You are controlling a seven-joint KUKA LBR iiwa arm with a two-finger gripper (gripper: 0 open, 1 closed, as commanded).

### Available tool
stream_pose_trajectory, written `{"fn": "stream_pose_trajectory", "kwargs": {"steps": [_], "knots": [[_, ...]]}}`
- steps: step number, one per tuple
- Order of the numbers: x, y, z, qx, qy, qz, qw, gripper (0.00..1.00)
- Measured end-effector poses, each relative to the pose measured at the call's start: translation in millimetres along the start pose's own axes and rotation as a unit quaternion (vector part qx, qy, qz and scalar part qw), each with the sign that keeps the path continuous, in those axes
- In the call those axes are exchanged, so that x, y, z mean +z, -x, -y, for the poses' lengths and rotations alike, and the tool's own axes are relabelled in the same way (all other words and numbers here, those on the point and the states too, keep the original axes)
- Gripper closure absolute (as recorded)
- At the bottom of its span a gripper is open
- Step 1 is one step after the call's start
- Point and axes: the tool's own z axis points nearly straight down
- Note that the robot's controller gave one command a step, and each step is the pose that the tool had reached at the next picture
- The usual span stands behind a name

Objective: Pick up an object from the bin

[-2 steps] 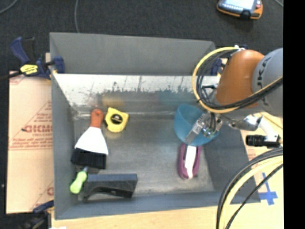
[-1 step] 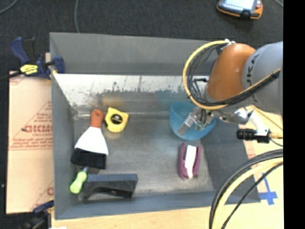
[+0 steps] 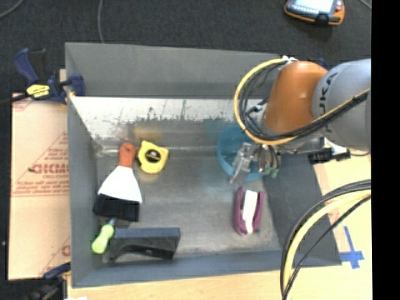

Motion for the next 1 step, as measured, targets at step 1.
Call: {"fn": "stream_pose_trajectory", "kwargs": {"steps": [1], "knots": [[-38.8, -14.3, -20.5, 0.204, 0.005, 0.0057, 0.9790, 1.00]]}}
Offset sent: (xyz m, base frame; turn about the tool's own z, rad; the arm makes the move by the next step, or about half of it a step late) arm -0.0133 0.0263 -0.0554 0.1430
